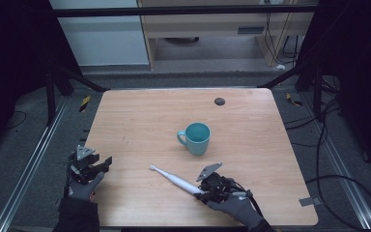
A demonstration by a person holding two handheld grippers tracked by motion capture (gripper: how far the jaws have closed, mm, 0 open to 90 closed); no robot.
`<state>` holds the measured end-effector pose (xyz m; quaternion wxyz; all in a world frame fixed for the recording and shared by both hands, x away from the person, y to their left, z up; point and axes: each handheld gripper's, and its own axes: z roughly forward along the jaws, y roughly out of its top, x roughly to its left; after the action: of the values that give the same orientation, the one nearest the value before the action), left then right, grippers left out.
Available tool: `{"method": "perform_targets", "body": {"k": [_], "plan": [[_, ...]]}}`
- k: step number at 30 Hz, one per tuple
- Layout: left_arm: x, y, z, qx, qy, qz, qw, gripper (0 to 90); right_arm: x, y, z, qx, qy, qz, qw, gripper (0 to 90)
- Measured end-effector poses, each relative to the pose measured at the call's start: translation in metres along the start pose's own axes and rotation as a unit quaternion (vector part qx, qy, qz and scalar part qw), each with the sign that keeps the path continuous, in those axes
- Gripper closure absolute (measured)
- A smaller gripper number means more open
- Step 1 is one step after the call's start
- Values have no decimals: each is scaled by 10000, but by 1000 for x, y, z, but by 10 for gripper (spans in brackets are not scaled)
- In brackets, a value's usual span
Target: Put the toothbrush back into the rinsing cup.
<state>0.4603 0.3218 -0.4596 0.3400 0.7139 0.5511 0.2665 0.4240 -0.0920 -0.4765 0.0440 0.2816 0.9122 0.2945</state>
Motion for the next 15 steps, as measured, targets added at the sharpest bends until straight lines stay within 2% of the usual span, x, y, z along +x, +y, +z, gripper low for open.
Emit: {"method": "perform_targets", "body": {"k": [4,9,15], "plan": [[0,0,0,14,-2,2,10000,451,-7,-10,-8,-13,8,-6,10000,657],[0,0,0,7,-4,4,10000,451,-8,-15,-11,35,-63,-48,10000,656],[0,0,0,13,-9,8,10000,450,-11,-22,-15,55,5,-113,9999,656]]}}
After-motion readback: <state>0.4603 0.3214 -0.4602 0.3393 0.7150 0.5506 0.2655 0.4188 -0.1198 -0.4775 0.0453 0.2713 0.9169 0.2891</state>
